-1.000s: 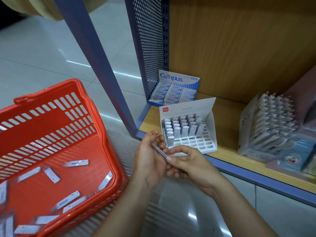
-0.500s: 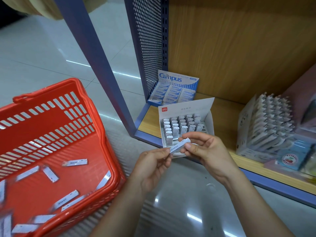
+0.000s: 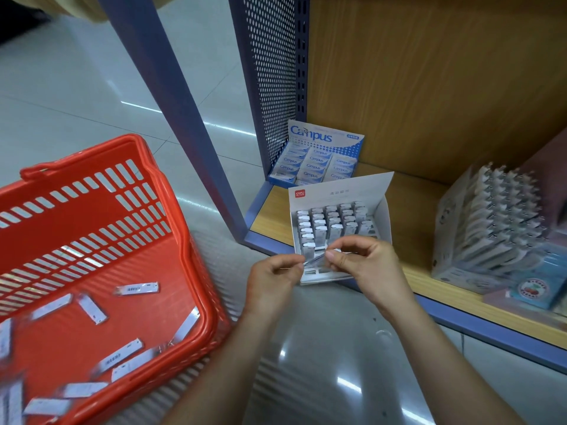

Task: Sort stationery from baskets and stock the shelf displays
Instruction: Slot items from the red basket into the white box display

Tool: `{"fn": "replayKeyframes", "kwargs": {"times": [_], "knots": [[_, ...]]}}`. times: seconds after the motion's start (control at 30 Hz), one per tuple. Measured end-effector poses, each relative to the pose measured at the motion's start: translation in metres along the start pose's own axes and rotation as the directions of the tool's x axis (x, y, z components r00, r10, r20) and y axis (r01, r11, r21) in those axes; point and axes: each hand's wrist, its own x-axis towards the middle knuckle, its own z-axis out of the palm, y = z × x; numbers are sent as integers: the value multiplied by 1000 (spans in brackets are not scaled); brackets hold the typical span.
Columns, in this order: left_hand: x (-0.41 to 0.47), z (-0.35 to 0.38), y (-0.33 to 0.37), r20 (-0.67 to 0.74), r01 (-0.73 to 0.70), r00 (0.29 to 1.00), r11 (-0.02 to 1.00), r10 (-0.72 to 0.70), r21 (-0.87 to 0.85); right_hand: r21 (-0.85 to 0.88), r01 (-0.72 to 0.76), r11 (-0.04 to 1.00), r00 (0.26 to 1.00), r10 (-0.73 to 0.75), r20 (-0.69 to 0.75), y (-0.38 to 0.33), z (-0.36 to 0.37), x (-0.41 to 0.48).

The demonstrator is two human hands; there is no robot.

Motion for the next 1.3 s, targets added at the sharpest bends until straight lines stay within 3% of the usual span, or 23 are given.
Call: {"fn": "replayKeyframes", "kwargs": {"times": [0.17,0.27,0.4,0.6,0.77,0.87,1.0,1.07,1.2,1.3], "knots": [[-3,2,5,67,-54,996,998,53,18,-167,65,984,997,-56,57,-10,5,-1],[-8,4,14,107,-60,992,998,62,-20,-115,69,991,994,-59,86,-12,6,1],[-4,5,21,98,-98,991,993,91,71,-83,31,996,999,-27,46,-10,8,7],[1,-3,17,77,39,996,998,-35,-52,-247,42,968,997,-26,66,-15,17,15],[0,1,4,32,71,997,996,-70,-46,-109,-84,990,996,83,-10,-1,27,12],[3,4,1,-20,45,999,997,-44,55,-105,-102,989,994,98,-43,6,29,13],[-12,12,23,-110,-101,986,978,123,183,-59,-182,982,983,179,-43,-5,28,11],[-29,19,48,-57,-200,975,962,213,184,-177,-170,969,984,158,-79,-22,22,7],[-57,15,128,163,-380,917,923,365,67,-445,75,892,982,-144,-124,-81,12,-9],[-64,-33,196,348,-611,768,778,538,147,-366,270,891,955,-295,-13,-147,32,-29]]}}
